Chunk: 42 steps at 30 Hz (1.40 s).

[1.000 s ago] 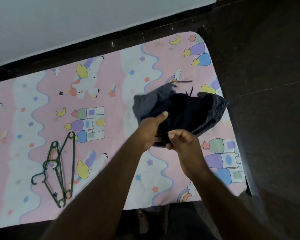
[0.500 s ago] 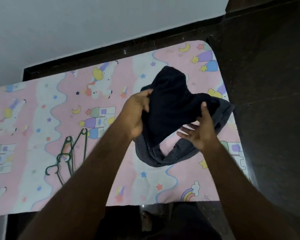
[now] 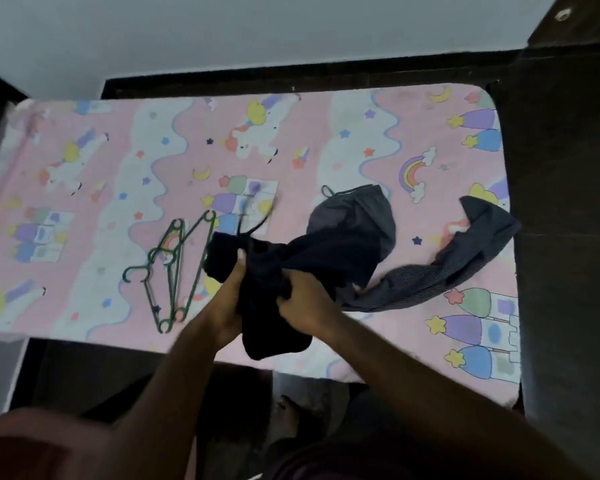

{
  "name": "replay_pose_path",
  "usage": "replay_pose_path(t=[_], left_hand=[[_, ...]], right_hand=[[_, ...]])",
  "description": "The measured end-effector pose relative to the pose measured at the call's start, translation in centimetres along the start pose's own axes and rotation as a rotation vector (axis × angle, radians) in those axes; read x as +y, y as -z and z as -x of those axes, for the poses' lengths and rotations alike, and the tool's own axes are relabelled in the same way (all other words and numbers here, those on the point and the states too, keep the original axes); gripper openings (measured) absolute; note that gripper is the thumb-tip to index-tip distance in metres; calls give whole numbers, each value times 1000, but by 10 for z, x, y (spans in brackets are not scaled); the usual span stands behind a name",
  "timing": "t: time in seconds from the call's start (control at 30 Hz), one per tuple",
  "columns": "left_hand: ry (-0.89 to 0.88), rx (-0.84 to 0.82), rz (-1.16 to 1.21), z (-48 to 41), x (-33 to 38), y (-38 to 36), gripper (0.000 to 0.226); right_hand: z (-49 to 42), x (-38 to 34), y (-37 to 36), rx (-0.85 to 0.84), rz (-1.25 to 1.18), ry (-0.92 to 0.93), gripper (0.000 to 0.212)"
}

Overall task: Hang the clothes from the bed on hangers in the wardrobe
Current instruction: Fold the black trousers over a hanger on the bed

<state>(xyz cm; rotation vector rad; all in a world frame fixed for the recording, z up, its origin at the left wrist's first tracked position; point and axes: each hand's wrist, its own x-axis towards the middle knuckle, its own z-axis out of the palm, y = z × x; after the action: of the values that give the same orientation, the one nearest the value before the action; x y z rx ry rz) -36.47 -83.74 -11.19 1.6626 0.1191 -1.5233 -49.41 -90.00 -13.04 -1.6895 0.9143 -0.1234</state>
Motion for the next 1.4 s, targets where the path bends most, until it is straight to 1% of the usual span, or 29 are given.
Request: replay_pose_path(t=[0.07, 0.1, 0.13, 0.17, 0.2, 0.27, 0.3, 0.33, 0.37, 0.43, 0.47, 0.53, 0.6, 0.73, 0.77, 0.83, 0.9, 0.97, 1.03, 1.07, 1.1, 1.13, 1.17, 1.2, 1.27, 1.3, 1.33, 1.4], left_hand=[[0, 81, 69, 5, -11, 32, 51], [-8, 141, 85, 7, -15, 48, 46], [-15, 210, 81, 8, -19, 61, 41], [-33, 290, 81, 8, -21, 71, 37], [-64, 381, 91, 9, -25, 82, 31], [-136, 537, 83, 6, -30, 96, 23], [-157, 576, 75, 3, -32, 100, 23], [-160, 595, 63, -1, -34, 102, 26], [-154, 610, 55, -4, -37, 103, 31], [-149, 612, 25, -12, -44, 102, 35], [-152, 607, 6, -15, -48, 100, 34], [-173, 585, -4, -22, -55, 93, 32], [-182, 577, -10, -30, -62, 86, 25], [-177, 617, -76, -42, -78, 77, 18], [-181, 621, -103, -47, -82, 73, 17], [-205, 606, -127, -51, -86, 64, 11], [-227, 587, -121, -56, -90, 55, 8], [-242, 603, -76, -59, -93, 47, 9], [-246, 638, -32, -60, -95, 42, 17], [-253, 654, -6, -60, -94, 40, 24], [-251, 663, 16, -61, -94, 38, 29], [-245, 668, 34, -61, -91, 37, 31], [-239, 672, 50, -63, -89, 37, 31], [-236, 673, 65, -64, -86, 36, 28], [-240, 652, 64, -66, -80, 32, 23], [-248, 639, 54, -67, -77, 30, 19], [-262, 628, 42, -68, -74, 28, 16], [-283, 612, 27, -68, -67, 22, 12]], right_hand=[[0, -11, -26, -132, 91, 39, 7], [-3, -14, -39, -186, 105, 52, 10], [-8, -13, -50, -225, 97, 59, 23], [-11, -12, -58, -262, 75, 60, 30], [-15, -12, -66, -318, 36, 62, 29], [-22, -5, -78, -402, -62, 35, 11], [-29, 4, -82, -401, -93, -4, 24], [-35, 14, -83, -372, -120, -43, 40], [-42, 27, -84, -323, -137, -92, 48], [-59, 61, -79, -208, -102, -197, 52], [-67, 81, -74, -159, -24, -255, 53], [-81, 121, -56, -145, 212, -348, 58], [-97, 155, -37, -184, 447, -313, 63], [-143, 183, -16, -280, 916, -118, 76], [-160, 185, -16, -293, 1011, -73, 79], [-188, 180, -18, -323, 1133, -37, 93], [-209, 181, -19, -386, 1159, -96, 107], [-220, 191, -16, -463, 1149, -218, 117], [-215, 208, -11, -572, 1154, -359, 125], [-205, 218, -10, -594, 1154, -389, 128], [-190, 230, -11, -593, 1138, -400, 128], [-174, 242, -13, -557, 1107, -391, 125], [-156, 254, -17, -503, 1076, -370, 116], [-139, 265, -19, -451, 1062, -346, 101], [-106, 284, -16, -354, 1075, -326, 65], [-91, 293, -11, -316, 1072, -333, 52], [-77, 301, -3, -278, 1050, -358, 44], [-53, 319, 21, -167, 932, -441, 40]])
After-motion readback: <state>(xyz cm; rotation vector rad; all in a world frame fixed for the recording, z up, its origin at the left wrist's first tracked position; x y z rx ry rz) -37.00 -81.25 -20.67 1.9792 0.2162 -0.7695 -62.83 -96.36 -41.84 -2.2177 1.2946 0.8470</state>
